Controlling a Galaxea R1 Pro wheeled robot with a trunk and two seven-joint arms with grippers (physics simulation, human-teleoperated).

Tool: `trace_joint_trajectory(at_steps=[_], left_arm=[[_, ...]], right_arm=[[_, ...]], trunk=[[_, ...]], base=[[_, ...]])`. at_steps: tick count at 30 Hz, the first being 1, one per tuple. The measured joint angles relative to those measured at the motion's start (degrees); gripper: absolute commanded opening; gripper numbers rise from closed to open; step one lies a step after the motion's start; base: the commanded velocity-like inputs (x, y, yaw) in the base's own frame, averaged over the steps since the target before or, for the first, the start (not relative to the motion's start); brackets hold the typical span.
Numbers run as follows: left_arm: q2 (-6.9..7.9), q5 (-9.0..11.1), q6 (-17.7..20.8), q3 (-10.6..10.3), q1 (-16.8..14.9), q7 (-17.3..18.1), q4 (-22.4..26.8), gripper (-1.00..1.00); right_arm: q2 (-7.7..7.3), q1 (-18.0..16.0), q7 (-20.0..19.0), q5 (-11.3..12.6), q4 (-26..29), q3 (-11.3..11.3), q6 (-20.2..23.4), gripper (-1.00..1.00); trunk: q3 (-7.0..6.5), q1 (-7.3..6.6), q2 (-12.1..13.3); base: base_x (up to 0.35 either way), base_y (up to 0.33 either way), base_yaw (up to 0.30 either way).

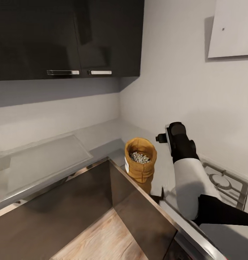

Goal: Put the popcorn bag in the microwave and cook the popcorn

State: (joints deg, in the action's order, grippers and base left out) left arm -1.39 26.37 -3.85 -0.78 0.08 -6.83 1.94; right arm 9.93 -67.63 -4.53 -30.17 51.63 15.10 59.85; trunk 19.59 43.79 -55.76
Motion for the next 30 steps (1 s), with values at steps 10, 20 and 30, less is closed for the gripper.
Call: trace_joint_trajectory(at_steps=[10, 20, 30], left_arm=[[0.0, 0.0, -0.01, 0.0, 0.03, -0.01, -0.01, 1.0], [0.0, 0.0, 0.0, 0.0, 0.0, -0.01, 0.0, 1.0], [0.0, -0.19, -0.09, 0.0, 0.01, 0.13, 0.0, 1.0]], right_arm=[[0.0, 0.2, 0.06, 0.03, -0.3, 0.27, 0.01, 1.0], [0.0, 0.17, -0.02, -0.02, -4.35, 0.4, 0.01, 1.0], [0.0, 0.53, -0.07, -0.05, -3.78, 0.34, 0.01, 1.0]], trunk=[[0.0, 0.0, 0.0], [0.0, 0.0, 0.0], [0.0, 0.0, 0.0]], base=[[0.0, 0.0, 0.198], [0.0, 0.0, 0.004], [0.0, 0.0, 0.0]])
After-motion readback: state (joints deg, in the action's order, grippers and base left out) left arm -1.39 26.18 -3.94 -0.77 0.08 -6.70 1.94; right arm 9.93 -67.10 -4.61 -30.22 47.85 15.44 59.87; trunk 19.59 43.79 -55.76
